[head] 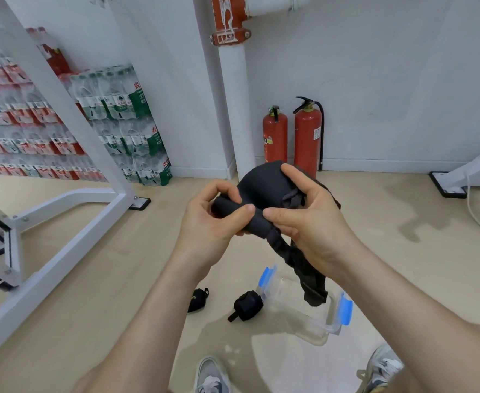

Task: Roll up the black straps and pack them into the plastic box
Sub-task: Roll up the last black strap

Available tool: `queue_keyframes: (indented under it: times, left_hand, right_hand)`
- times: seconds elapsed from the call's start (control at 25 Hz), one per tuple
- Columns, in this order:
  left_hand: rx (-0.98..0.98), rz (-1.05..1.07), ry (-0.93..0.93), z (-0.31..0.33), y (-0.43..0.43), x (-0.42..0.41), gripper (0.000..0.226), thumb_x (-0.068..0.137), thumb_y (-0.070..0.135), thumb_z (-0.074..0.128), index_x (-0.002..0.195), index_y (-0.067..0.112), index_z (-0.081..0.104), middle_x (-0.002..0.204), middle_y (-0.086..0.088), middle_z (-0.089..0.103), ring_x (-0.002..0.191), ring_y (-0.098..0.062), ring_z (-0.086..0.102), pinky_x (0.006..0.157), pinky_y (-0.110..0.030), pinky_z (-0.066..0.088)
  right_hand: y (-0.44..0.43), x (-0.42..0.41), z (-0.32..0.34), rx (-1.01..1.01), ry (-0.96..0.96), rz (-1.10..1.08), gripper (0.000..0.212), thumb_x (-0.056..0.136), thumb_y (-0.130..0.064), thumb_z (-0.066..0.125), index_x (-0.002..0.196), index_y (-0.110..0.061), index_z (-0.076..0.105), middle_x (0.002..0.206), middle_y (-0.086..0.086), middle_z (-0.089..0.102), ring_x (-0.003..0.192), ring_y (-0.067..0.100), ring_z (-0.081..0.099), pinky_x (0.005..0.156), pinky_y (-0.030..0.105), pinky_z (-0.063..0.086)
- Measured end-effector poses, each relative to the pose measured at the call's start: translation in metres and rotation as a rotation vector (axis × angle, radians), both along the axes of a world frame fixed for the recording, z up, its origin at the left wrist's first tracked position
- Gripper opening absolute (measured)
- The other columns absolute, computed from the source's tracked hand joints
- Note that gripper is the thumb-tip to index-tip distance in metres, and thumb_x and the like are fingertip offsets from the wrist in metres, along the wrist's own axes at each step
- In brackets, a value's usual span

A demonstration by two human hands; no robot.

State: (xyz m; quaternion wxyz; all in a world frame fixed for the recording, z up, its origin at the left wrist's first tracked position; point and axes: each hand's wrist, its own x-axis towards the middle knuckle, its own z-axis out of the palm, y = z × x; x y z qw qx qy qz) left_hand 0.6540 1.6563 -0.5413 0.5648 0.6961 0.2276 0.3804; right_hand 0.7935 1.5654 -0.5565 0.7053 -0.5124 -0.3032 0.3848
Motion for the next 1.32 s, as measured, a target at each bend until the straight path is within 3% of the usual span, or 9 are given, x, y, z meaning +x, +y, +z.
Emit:
queue_keyframes:
  times: [0.16, 0.28, 0.4, 0.52, 0.68, 0.92, 1.08, 1.2, 1.32]
  left_hand:
    - [0.019, -0.001, 0.03, -0.001, -0.003, 0.002, 0.019, 0.081, 0.0, 0.075, 0.075, 0.013, 0.064, 0.066, -0.002, 0.064, 0.058, -0.017, 0.062, 0.054, -0.024, 0.05]
    - [-0.121, -0.096, 0.076, -0.001, 0.0, -0.001, 0.021, 0.066, 0.014, 0.087, 0.072, 0.025, 0.07, 0.072, -0.007, 0.069, 0.06, -0.021, 0.069, 0.057, -0.024, 0.054]
    - [-0.216, -0.312, 0.091, 0.001, 0.008, -0.011, 0.04, 0.06, -0.006, 0.081, 0.079, 0.028, 0.073, 0.081, -0.01, 0.073, 0.07, -0.025, 0.073, 0.065, -0.025, 0.058]
    - [-0.197, -0.361, 0.076, 0.004, 0.011, -0.014, 0.047, 0.056, -0.012, 0.078, 0.08, 0.029, 0.075, 0.079, -0.01, 0.074, 0.068, -0.024, 0.074, 0.062, -0.024, 0.058]
    - [-0.168, -0.408, 0.015, 0.003, 0.011, -0.014, 0.047, 0.041, 0.028, 0.098, 0.081, 0.025, 0.074, 0.08, -0.008, 0.072, 0.067, -0.024, 0.072, 0.063, -0.025, 0.057]
    - [-0.083, -0.326, 0.034, -0.003, 0.011, -0.009, 0.031, 0.057, 0.039, 0.091, 0.079, 0.029, 0.07, 0.078, 0.004, 0.064, 0.073, -0.012, 0.061, 0.072, -0.024, 0.049]
    - [-0.083, -0.197, 0.034, -0.005, 0.008, -0.004, 0.019, 0.067, 0.041, 0.081, 0.072, 0.029, 0.068, 0.076, 0.007, 0.061, 0.076, -0.012, 0.058, 0.075, -0.025, 0.05]
    - [-0.082, -0.073, 0.028, -0.006, 0.005, 0.001, 0.015, 0.073, 0.025, 0.077, 0.065, 0.026, 0.063, 0.066, 0.003, 0.059, 0.067, -0.015, 0.055, 0.065, -0.027, 0.048]
    - [-0.09, 0.034, 0.005, -0.007, 0.003, 0.005, 0.017, 0.071, 0.016, 0.07, 0.065, 0.028, 0.059, 0.061, 0.007, 0.056, 0.06, -0.016, 0.054, 0.055, -0.026, 0.047]
  right_hand:
    - [-0.005, 0.001, 0.002, -0.044, -0.094, 0.077, 0.102, 0.065, 0.003, 0.086, 0.149, -0.031, 0.039, 0.133, 0.008, 0.06, 0.102, 0.023, 0.067, 0.078, 0.033, 0.055]
    - [-0.004, 0.007, 0.004, -0.094, -0.101, 0.066, 0.1, 0.06, 0.0, 0.087, 0.145, -0.032, 0.044, 0.136, 0.012, 0.055, 0.104, 0.027, 0.066, 0.07, 0.029, 0.053]
    - [-0.006, 0.011, 0.007, -0.08, 0.054, 0.127, 0.092, 0.066, 0.016, 0.075, 0.146, -0.018, 0.045, 0.133, 0.013, 0.058, 0.102, 0.025, 0.07, 0.081, 0.041, 0.058]
    - [-0.009, 0.01, 0.012, -0.053, 0.146, 0.218, 0.09, 0.057, 0.01, 0.071, 0.142, -0.01, 0.048, 0.127, 0.015, 0.062, 0.088, 0.018, 0.073, 0.077, 0.034, 0.059]
    - [-0.011, 0.005, 0.016, -0.031, 0.177, 0.24, 0.084, 0.057, 0.006, 0.066, 0.139, -0.008, 0.05, 0.114, 0.012, 0.067, 0.076, 0.015, 0.074, 0.062, 0.025, 0.059]
    - [-0.006, 0.002, 0.01, -0.053, 0.136, 0.123, 0.076, 0.077, 0.014, 0.066, 0.143, -0.019, 0.048, 0.12, 0.006, 0.066, 0.086, 0.015, 0.073, 0.073, 0.029, 0.057]
    - [-0.005, 0.0, 0.011, -0.017, 0.137, 0.048, 0.08, 0.08, 0.017, 0.064, 0.148, -0.019, 0.042, 0.126, 0.009, 0.061, 0.082, 0.017, 0.074, 0.064, 0.032, 0.059]
    - [-0.007, -0.003, 0.011, 0.003, 0.141, 0.073, 0.092, 0.074, 0.012, 0.072, 0.151, -0.021, 0.036, 0.132, 0.011, 0.059, 0.087, 0.027, 0.075, 0.057, 0.04, 0.058]
    - [-0.006, -0.009, 0.007, 0.026, 0.173, 0.09, 0.096, 0.072, 0.014, 0.072, 0.153, -0.021, 0.033, 0.128, 0.01, 0.061, 0.093, 0.025, 0.074, 0.076, 0.049, 0.059]
